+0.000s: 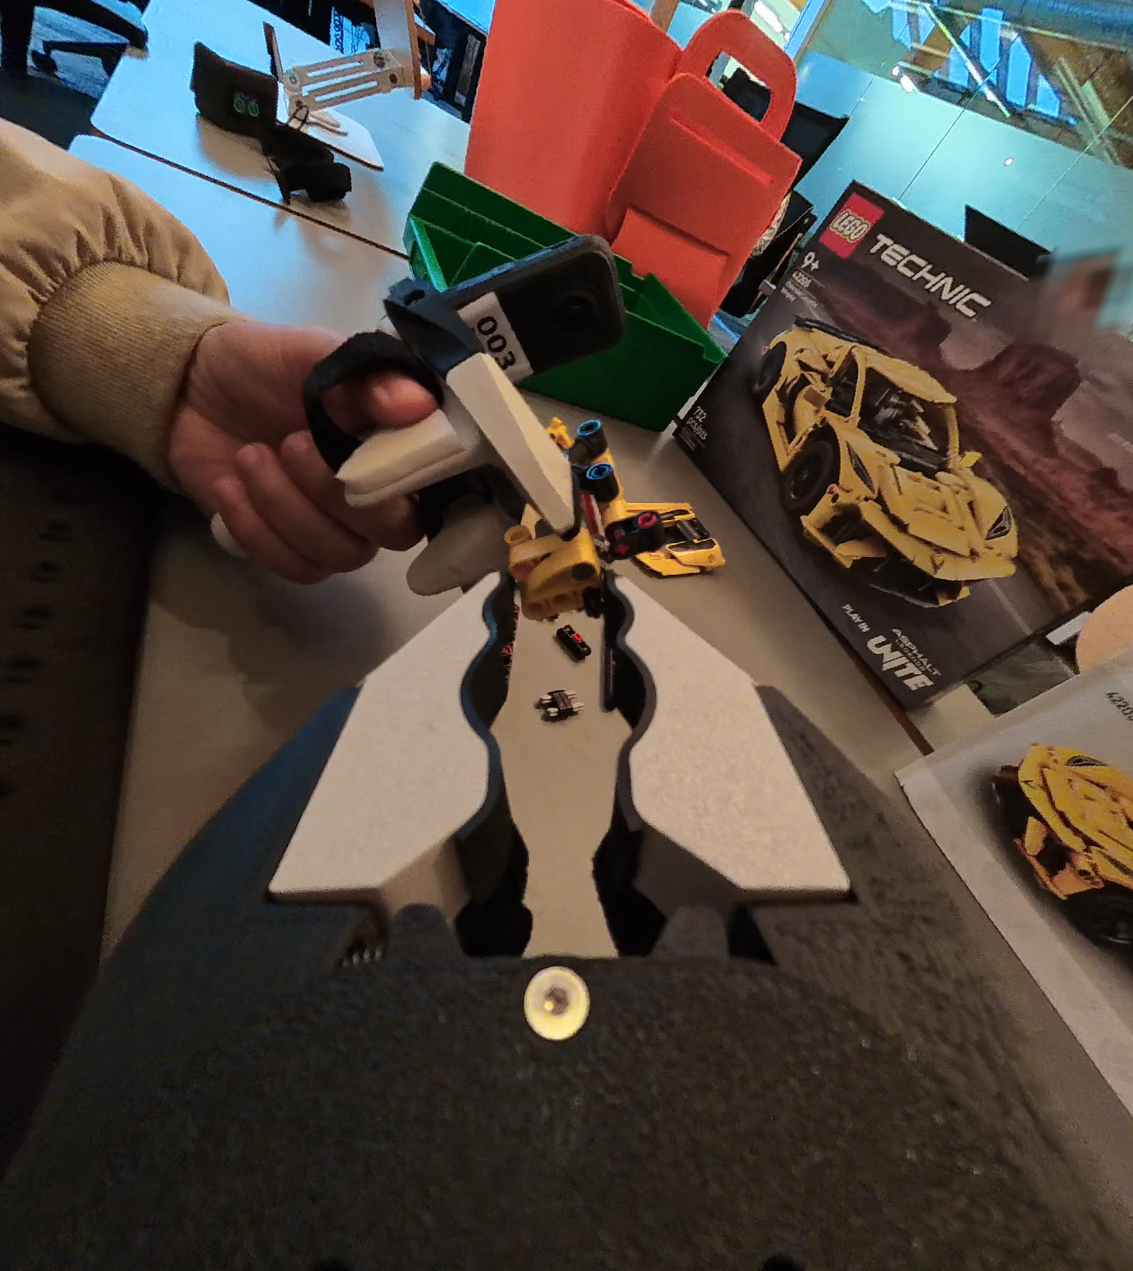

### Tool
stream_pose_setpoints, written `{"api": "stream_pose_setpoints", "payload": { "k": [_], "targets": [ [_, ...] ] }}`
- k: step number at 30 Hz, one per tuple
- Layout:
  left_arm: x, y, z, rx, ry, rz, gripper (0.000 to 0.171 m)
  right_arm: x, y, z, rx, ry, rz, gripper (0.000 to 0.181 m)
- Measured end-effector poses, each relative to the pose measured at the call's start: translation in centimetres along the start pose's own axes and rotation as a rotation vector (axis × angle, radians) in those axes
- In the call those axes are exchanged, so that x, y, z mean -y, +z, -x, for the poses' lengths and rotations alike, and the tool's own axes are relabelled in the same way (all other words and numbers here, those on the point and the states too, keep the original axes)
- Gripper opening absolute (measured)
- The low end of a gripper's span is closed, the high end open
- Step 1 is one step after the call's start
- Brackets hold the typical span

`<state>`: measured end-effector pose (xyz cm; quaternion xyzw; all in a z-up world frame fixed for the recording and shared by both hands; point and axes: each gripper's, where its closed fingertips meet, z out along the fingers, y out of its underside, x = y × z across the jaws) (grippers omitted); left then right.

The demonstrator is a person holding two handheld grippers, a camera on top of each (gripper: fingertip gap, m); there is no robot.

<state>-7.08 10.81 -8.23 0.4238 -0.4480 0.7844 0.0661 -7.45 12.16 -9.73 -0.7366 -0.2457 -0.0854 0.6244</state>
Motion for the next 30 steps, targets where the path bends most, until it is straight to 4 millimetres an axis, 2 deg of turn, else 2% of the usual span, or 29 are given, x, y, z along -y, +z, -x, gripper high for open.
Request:
{"api": "stream_pose_setpoints", "payload": {
  "k": [5, 7, 9, 12, 20, 24, 26, 30],
  "targets": [
    [-0.3, 0.0, -0.4, -0.007, 0.02, 0.027, 0.023, 0.2, -0.3, 0.4, 0.033, 0.014, -0.02, 0.024],
    [-0.4, 0.1, -0.8, -0.018, 0.036, 0.038, 0.023, 0.9, -0.6, 0.4, 0.101, 0.11, -0.059, 0.024],
    [0.0, -0.1, -0.4, 0.044, 0.107, 0.018, 0.024, 0.9, -1.0, -0.5, 0.12, 0.214, -0.08, 0.023],
    [0.3, -0.1, -0.3, 0.045, 0.084, -0.01, 0.024, 1.0, -1.3, -1.2, 0.041, 0.129, -0.086, 0.023],
    [-0.1, 0.0, -0.3, -0.001, 0.005, 0.002, 0.015, 0.5, -0.5, -0.4, 0.029, 0.056, -0.049, 0.023],
    [0.1, -0.3, -0.7, -0.036, -0.001, -0.01, 0.014, 1.1, -0.4, -0.3, -0.024, 0.02, -0.078, 0.023],
    [-0.1, -0.4, -0.4, -0.007, 0.02, 0.011, 0.014, 0.6, -0.3, -0.3, 0.003, 0.019, -0.008, 0.023],
    [-0.5, -0.4, 0.0, 0.07, 0.134, 0.072, 0.013, 0.1, -0.4, -0.1, 0.03, 0.039, 0.012, 0.021]
  ]
}}
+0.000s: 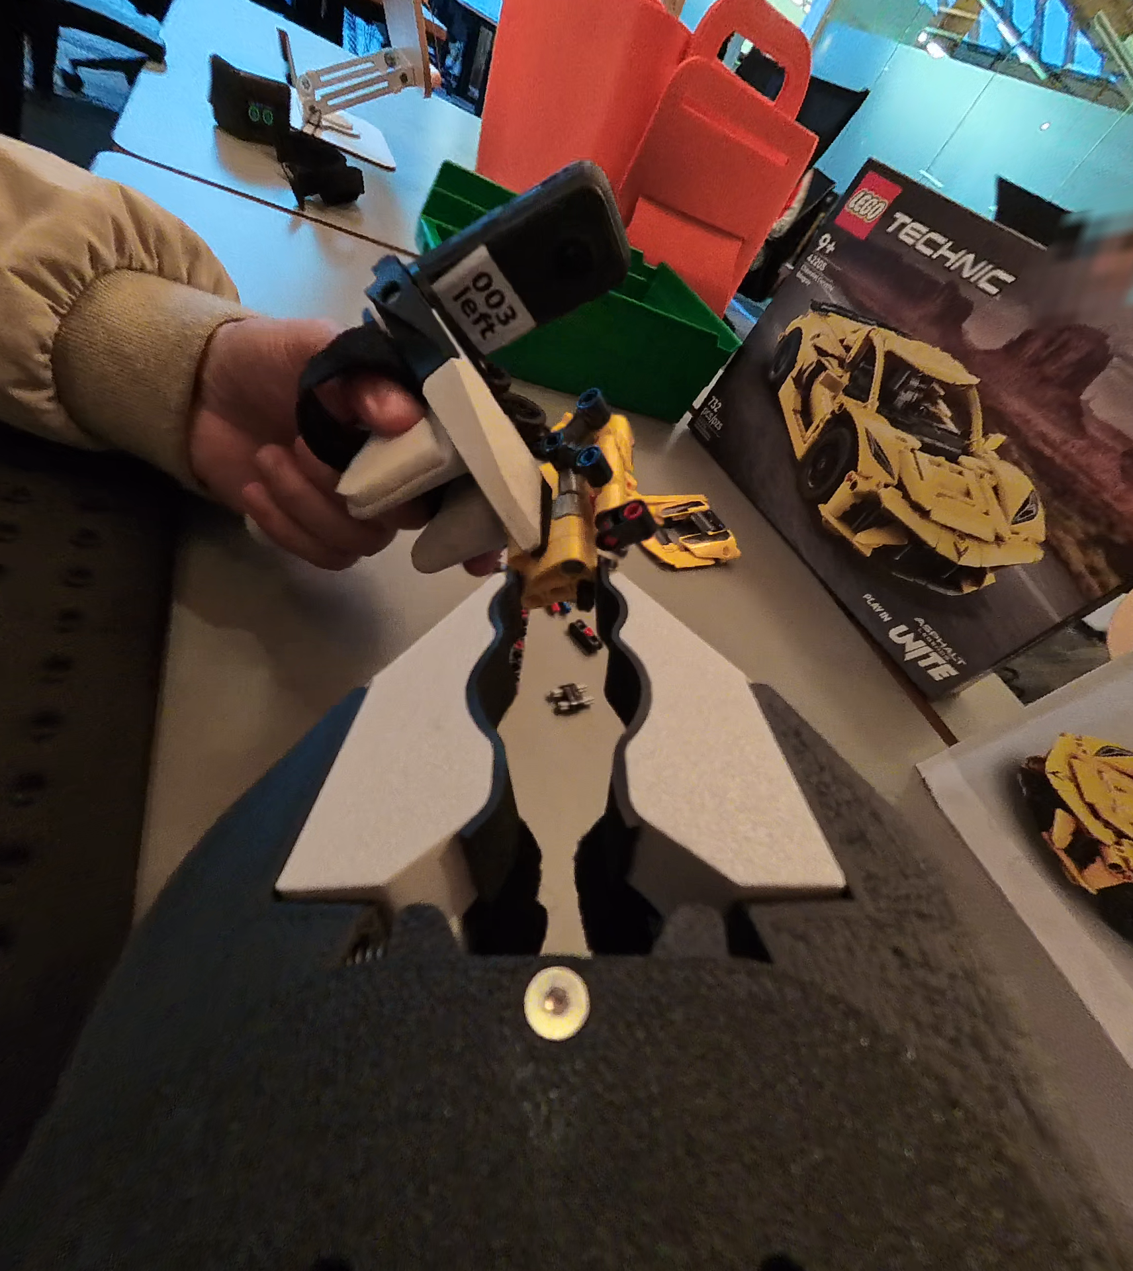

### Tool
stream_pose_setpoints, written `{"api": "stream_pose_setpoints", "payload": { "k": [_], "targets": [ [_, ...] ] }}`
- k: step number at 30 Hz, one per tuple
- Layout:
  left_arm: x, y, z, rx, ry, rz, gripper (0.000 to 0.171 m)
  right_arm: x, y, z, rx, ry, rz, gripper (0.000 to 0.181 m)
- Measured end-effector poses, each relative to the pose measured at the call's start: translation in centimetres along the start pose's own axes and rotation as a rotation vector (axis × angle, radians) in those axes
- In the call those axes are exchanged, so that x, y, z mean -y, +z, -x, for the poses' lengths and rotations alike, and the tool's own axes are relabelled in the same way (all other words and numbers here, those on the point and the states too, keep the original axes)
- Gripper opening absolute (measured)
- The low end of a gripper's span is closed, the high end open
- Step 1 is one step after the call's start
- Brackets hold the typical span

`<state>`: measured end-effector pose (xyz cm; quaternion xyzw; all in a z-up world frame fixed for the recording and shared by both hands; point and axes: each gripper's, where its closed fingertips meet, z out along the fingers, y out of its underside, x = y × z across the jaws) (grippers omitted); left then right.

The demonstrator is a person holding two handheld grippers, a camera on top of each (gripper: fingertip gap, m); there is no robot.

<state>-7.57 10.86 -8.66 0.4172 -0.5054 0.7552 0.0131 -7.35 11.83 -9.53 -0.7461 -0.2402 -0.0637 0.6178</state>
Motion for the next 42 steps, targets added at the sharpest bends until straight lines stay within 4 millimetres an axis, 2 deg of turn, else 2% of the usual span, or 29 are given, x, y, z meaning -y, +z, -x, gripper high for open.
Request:
{"api": "stream_pose_setpoints", "payload": {
  "k": [8, 9, 11, 12, 13, 15, 17, 20, 23, 24, 26, 29, 31, 40, 42],
  "targets": [
    [0.3, -0.4, -0.4, -0.002, 0.018, -0.007, 0.013, 0.3, -0.5, -0.1, 0.05, 0.078, -0.031, 0.016],
    [1.3, -1.2, -0.1, 0.012, 0.004, -0.071, 0.012, -0.1, -0.8, -0.6, 0.027, 0.105, -0.022, 0.0],
    [5.3, -5.6, 1.5, 0.051, -0.035, -0.29, 0.012, 0.1, -3.2, -2.5, 0.0, 0.157, -0.101, 0.0],
    [6.2, -7.2, 2.0, 0.051, -0.048, -0.338, 0.012, -0.1, -4.1, -3.2, 0.015, 0.226, -0.125, 0.0],
    [6.1, -7.3, 2.1, 0.05, -0.042, -0.333, 0.012, -0.2, -4.2, -3.6, 0.04, 0.308, -0.158, 0.0],
    [4.8, -5.4, 1.1, 0.037, 0.022, -0.245, 0.013, -0.6, -2.8, -2.6, 0.167, 0.477, -0.143, 0.001],
    [4.2, -4.0, -0.2, -0.024, 0.053, -0.209, 0.013, 0.8, -1.1, -1.6, 0.225, 0.589, -0.192, 0.025],
    [3.4, -2.8, -1.6, -0.099, 0.062, -0.177, 0.013, 2.4, 0.5, -0.5, 0.277, 0.686, -0.237, 0.029],
    [2.7, -1.8, -2.3, -0.123, 0.063, -0.153, 0.013, 2.7, 0.6, -0.5, 0.269, 0.718, -0.266, 0.026],
    [2.7, -1.6, -2.2, -0.118, 0.059, -0.153, 0.013, 3.1, 0.4, -0.4, 0.29, 0.728, -0.288, 0.022],
    [2.5, -1.3, -1.8, -0.098, 0.061, -0.142, 0.013, 3.9, -0.3, -0.5, 0.298, 0.724, -0.344, 0.025],
    [2.0, -0.8, -1.7, -0.078, 0.08, -0.127, 0.014, 3.9, -0.3, -0.6, 0.304, 0.756, -0.346, 0.025],
    [2.1, -0.6, -1.6, -0.055, 0.091, -0.139, 0.013, 3.5, -0.2, -1.1, 0.277, 0.775, -0.332, 0.015],
    [2.1, 0.1, -1.3, -0.055, 0.031, -0.159, 0.014, 2.9, -0.8, -1.2, 0.361, 0.909, -0.337, 0.015],
    [2.2, 0.1, -0.8, 0.012, 0.068, -0.17, 0.013, 2.5, -0.5, -1.4, 0.345, 0.953, -0.327, 0.015]
  ]
}}
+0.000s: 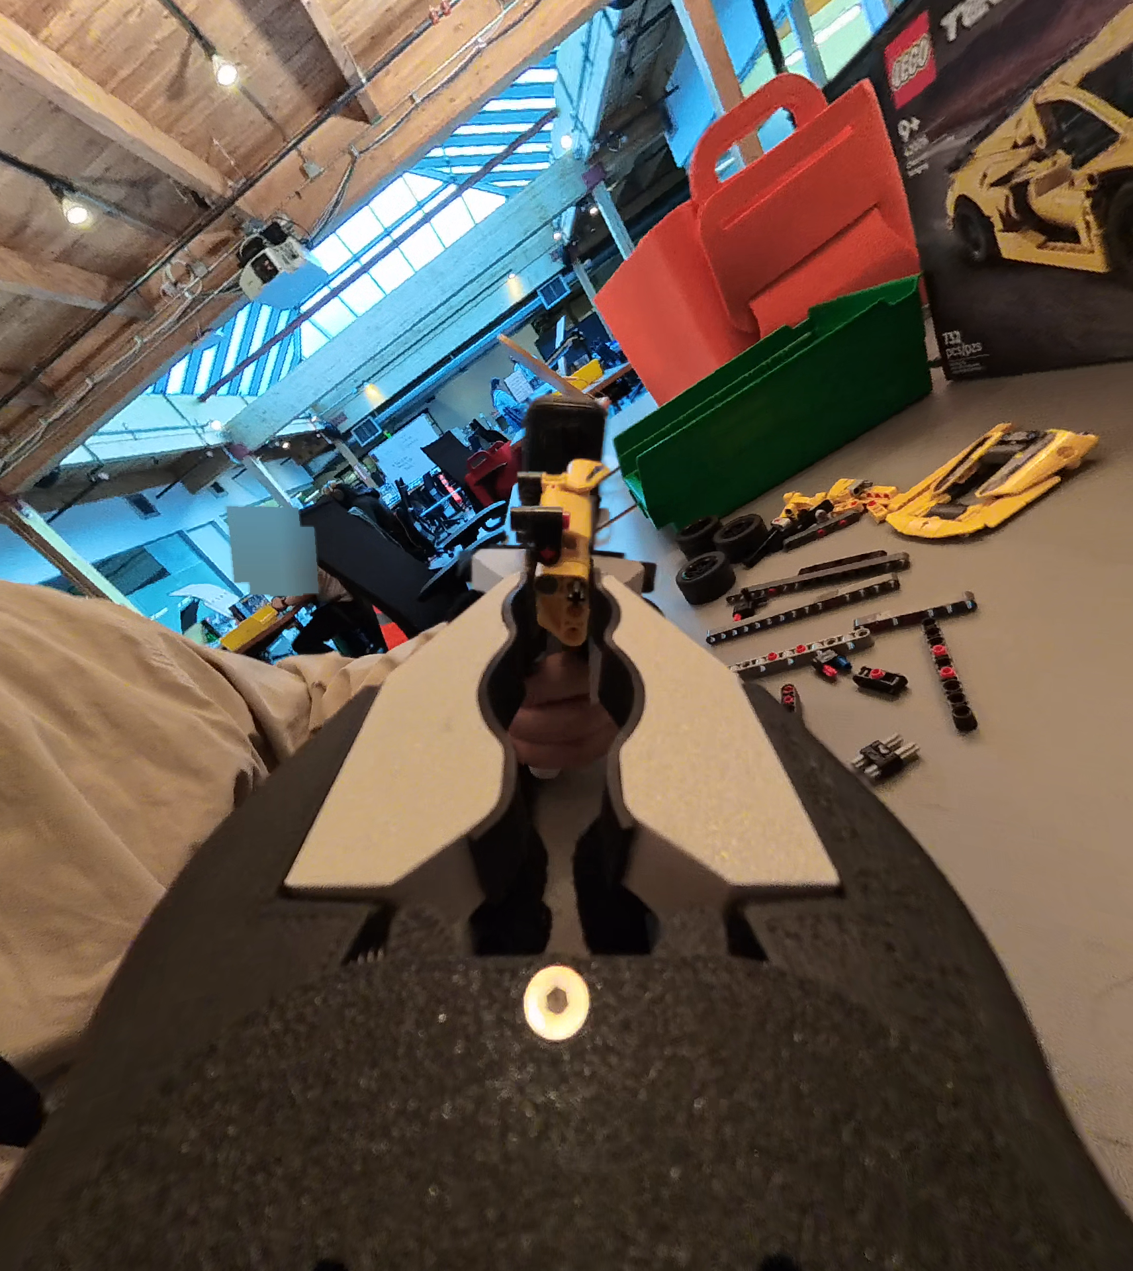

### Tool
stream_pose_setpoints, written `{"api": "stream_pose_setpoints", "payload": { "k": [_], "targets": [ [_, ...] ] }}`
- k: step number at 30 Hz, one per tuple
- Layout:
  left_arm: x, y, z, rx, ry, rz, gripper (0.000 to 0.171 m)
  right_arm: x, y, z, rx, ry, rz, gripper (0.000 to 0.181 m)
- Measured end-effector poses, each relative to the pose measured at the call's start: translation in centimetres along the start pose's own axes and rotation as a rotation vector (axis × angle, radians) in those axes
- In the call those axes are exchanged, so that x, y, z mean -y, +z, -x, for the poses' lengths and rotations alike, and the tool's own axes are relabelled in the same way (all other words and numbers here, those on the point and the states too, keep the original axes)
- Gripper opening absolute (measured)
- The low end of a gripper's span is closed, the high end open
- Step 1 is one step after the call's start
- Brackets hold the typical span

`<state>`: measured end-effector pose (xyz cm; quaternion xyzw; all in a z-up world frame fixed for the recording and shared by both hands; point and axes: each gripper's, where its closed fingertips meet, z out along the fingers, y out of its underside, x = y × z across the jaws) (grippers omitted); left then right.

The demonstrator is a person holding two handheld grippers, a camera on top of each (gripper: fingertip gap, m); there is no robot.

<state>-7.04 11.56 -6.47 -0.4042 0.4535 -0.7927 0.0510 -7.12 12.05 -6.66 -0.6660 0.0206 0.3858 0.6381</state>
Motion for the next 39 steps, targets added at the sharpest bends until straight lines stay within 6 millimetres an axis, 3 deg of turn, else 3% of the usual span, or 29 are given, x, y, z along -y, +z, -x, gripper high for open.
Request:
{"api": "stream_pose_setpoints", "payload": {
  "k": [4, 17, 24, 30, 32, 39],
  "targets": [
    [0.4, 0.4, 0.8, 0.101, 0.049, -0.032, 0.013, 0.5, -0.3, -0.8, 0.016, 0.12, -0.087, 0.014],
    [1.0, 0.3, 0.6, 0.092, 0.03, -0.063, 0.011, 0.4, -0.5, -0.6, 0.032, 0.097, -0.072, 0.014],
    [1.2, 0.4, 1.1, 0.11, 0.014, -0.09, 0.011, 0.3, -0.6, -1.2, 0.049, 0.173, -0.099, 0.015],
    [-0.3, 0.4, 0.9, 0.099, 0.101, 0.032, 0.012, -0.2, -0.7, -0.8, 0.077, 0.133, -0.01, 0.021],
    [-0.8, 0.5, 0.7, 0.087, 0.1, 0.07, 0.012, -0.4, -0.6, -0.7, 0.064, 0.102, 0.008, 0.015],
    [-0.8, 0.6, 1.2, 0.106, 0.045, 0.032, 0.011, -0.8, -0.8, -1.2, 0.091, 0.192, 0.043, 0.016]
  ]
}}
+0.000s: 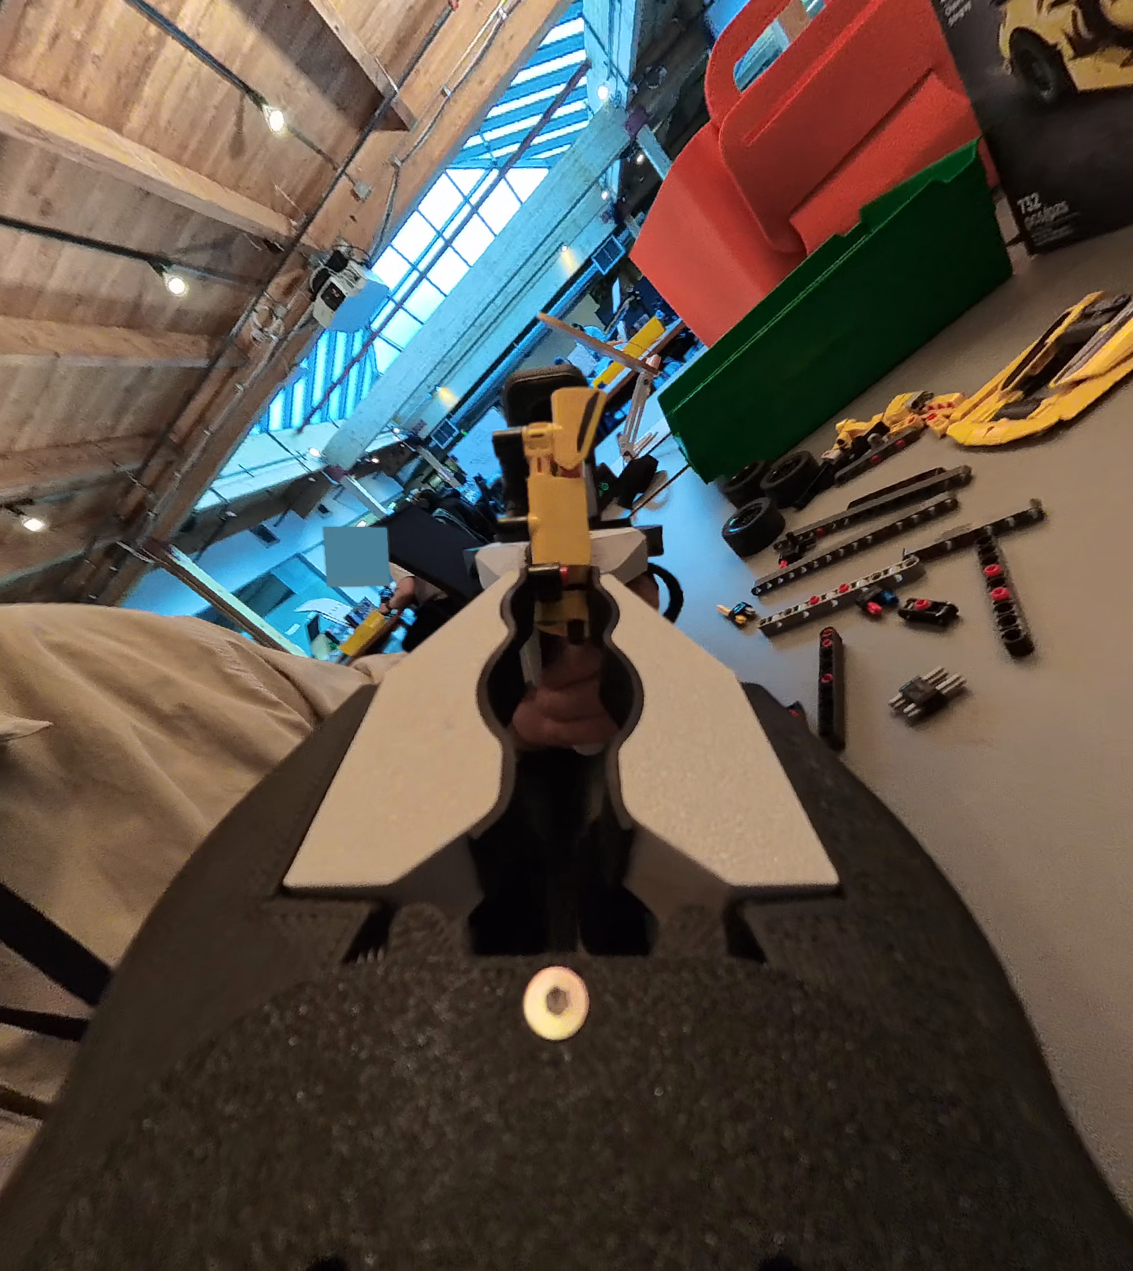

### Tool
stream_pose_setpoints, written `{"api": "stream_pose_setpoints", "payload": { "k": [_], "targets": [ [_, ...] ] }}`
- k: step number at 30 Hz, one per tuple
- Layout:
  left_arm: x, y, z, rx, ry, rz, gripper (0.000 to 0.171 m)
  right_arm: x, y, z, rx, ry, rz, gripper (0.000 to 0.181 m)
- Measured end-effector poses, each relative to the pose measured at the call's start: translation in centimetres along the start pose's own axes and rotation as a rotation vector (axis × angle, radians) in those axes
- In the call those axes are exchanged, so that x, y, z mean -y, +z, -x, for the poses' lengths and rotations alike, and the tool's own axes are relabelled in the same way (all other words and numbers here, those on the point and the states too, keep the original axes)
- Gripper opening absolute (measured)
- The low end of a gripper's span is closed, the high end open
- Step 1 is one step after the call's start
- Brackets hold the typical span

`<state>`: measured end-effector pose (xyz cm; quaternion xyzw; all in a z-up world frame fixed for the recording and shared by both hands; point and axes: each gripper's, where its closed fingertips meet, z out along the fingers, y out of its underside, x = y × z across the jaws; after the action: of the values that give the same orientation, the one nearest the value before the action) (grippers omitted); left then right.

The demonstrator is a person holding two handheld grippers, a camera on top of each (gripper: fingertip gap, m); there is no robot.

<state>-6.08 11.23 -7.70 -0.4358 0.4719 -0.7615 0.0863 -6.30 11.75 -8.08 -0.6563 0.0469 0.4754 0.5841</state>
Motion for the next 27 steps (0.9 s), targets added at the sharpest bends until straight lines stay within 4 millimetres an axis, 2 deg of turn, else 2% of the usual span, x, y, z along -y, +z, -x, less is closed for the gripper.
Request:
{"api": "stream_pose_setpoints", "payload": {
  "k": [2, 7, 11, 13, 15, 27],
  "targets": [
    [0.0, 0.1, -0.1, -0.009, 0.014, 0.006, 0.012, 0.2, -0.2, 0.1, 0.032, 0.033, -0.008, 0.015],
    [-0.3, 0.2, -0.2, -0.019, 0.021, 0.027, 0.012, -0.1, -0.4, 0.4, 0.021, -0.033, 0.017, 0.018],
    [0.6, -0.4, -0.1, -0.02, -0.003, -0.024, 0.012, -0.4, -0.5, 0.5, 0.022, -0.044, 0.032, 0.025],
    [0.1, -0.2, -0.4, -0.027, 0.019, 0.001, 0.012, 0.2, -0.6, 0.8, 0.035, -0.044, -0.008, 0.022],
    [-0.2, 0.1, -0.6, -0.029, 0.036, 0.015, 0.012, -0.3, -0.2, 0.6, 0.039, -0.034, 0.026, 0.019],
    [0.0, -0.1, 0.9, 0.069, 0.016, -0.015, 0.01, -1.1, -0.1, -0.8, -0.017, 0.032, 0.074, 0.016]
  ]
}}
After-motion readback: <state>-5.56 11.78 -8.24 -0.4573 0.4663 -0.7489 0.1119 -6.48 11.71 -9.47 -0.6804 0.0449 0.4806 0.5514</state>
